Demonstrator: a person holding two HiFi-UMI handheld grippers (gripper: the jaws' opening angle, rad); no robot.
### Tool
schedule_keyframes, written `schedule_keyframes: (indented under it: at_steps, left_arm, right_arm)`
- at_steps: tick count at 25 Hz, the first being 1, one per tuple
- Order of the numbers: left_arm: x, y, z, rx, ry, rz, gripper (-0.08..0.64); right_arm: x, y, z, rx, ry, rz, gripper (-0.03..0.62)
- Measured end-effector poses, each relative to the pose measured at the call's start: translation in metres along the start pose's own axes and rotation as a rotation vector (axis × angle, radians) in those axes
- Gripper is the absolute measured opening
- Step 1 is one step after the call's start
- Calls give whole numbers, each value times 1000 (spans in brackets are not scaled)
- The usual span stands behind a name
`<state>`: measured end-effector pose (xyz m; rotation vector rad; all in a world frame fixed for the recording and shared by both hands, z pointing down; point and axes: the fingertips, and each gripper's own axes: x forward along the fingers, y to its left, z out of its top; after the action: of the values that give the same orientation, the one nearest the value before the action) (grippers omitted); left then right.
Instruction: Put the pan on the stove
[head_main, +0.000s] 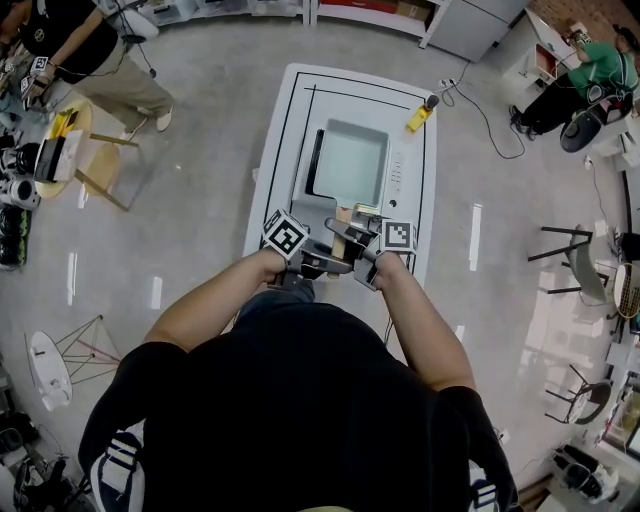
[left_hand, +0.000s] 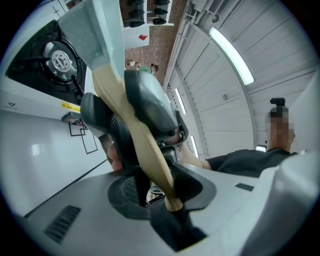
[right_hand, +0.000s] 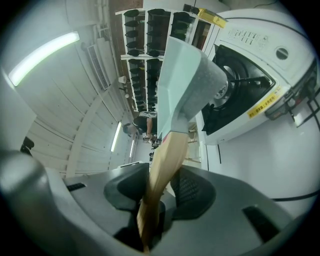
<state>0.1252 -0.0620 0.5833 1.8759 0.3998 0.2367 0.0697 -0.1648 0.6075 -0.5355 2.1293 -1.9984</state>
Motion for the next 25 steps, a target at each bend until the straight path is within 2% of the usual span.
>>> schedule_keyframes:
  at_steps: [6, 10, 15, 19, 25]
  left_arm:
    - [1, 3, 8, 0, -1, -7, 129]
    - [-2, 7, 10, -17, -6, -5, 127]
    - [-2, 4, 13, -14, -5, -19, 127]
    - [-2, 10, 13, -25, -1, -16, 127]
    - [-4, 15, 12, -27, 10, -10, 127]
  right_arm:
    - [-1, 2, 7, 10, 3, -16, 140]
    - [3, 5, 13, -38, 12, 5, 140]
    - [2, -1, 12, 9, 5, -9, 140]
    - [2, -7, 17, -48, 17, -25, 140]
    - [6, -13, 14, 35, 8, -25, 140]
